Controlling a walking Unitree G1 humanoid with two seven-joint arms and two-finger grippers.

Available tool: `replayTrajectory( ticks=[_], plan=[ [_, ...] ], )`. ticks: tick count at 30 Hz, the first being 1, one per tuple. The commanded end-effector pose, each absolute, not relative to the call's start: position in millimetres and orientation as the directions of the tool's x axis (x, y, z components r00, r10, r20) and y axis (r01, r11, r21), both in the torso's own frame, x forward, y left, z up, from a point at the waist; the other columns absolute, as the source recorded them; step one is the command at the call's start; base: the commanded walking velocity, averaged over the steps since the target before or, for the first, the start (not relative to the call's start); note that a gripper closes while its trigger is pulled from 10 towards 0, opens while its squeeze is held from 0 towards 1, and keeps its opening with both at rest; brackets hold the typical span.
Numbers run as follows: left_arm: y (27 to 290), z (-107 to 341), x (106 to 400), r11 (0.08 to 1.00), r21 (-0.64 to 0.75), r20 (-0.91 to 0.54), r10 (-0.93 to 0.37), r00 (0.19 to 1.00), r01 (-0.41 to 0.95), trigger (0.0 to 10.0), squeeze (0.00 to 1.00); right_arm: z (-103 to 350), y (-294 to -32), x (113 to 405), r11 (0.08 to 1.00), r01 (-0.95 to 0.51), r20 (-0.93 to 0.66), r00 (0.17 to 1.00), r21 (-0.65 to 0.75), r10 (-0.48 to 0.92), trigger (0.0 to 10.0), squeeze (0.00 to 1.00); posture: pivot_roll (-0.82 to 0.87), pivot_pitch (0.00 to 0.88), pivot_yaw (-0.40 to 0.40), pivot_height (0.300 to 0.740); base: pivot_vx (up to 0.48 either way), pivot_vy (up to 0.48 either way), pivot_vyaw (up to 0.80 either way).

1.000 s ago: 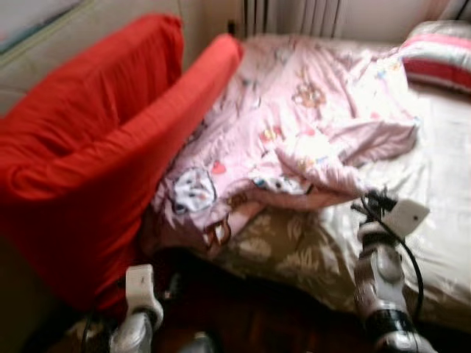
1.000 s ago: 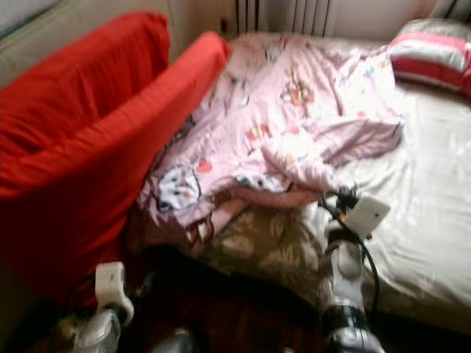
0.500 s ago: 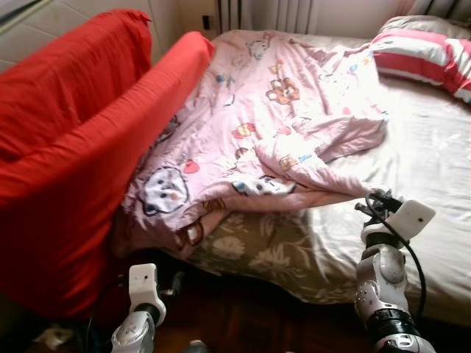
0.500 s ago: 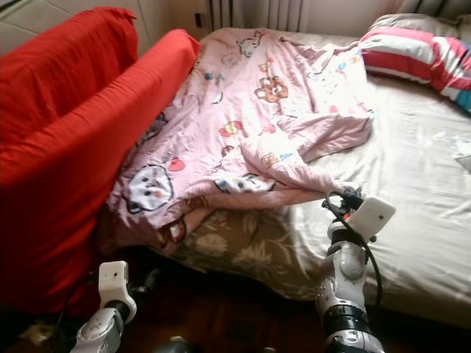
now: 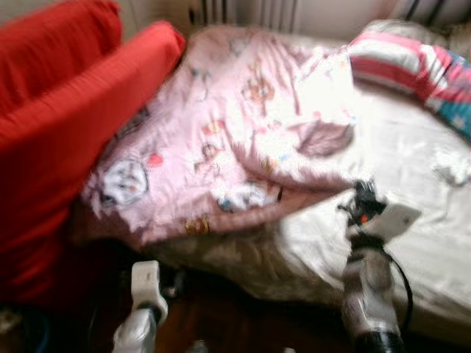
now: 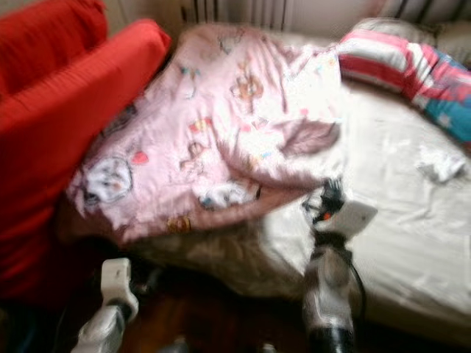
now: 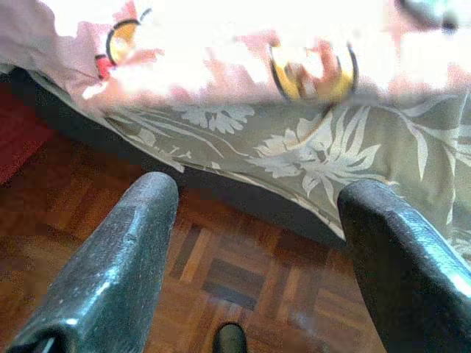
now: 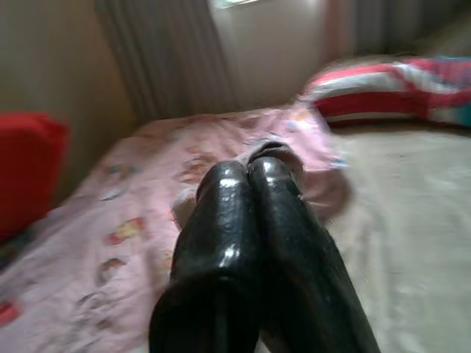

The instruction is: Clean up the room

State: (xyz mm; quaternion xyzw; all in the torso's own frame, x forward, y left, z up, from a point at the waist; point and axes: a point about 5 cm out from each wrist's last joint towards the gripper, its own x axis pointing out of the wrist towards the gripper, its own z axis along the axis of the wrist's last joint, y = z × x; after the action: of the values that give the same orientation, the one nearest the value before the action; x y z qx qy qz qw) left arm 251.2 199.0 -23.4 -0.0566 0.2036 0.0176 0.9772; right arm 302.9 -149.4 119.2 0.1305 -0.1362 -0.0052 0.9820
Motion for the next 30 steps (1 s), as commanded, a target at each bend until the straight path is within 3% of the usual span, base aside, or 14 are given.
replayTrajectory(
  ticks=[1, 7, 19, 30],
  plan=[
    [196, -31, 244, 0.993, -0.105, -0.432, 0.003, 0.902, -0.053, 10.0, 0.00, 121, -142, 293, 0.972, -0.119, 0.264, 0.962, 0.205, 0.062, 10.0, 0.00, 0.03, 0.192, 0.013, 0.740, 0.000, -0.277, 0.00],
    [195, -30, 244, 0.993, -0.112, -0.428, -0.007, 0.904, -0.045, 10.0, 0.00, 114, -133, 276, 0.955, -0.237, 0.209, 0.958, 0.180, 0.198, 10.0, 0.00, 0.02, 0.195, 0.011, 0.740, 0.000, 0.000, 0.00],
    [192, -30, 245, 0.994, -0.109, -0.430, -0.022, 0.902, -0.028, 10.0, 0.00, 108, -148, 271, 0.963, -0.153, 0.125, 0.984, 0.219, 0.128, 10.0, 0.00, 0.02, 0.191, 0.008, 0.740, 0.000, 0.000, 0.00],
    [189, -31, 245, 0.993, -0.115, -0.430, -0.029, 0.902, -0.023, 10.0, 0.00, 110, -146, 267, 0.961, -0.174, 0.124, 0.981, 0.215, 0.150, 10.0, 0.00, 0.00, 0.175, 0.006, 0.740, -0.307, 0.000, 0.00]
  ],
)
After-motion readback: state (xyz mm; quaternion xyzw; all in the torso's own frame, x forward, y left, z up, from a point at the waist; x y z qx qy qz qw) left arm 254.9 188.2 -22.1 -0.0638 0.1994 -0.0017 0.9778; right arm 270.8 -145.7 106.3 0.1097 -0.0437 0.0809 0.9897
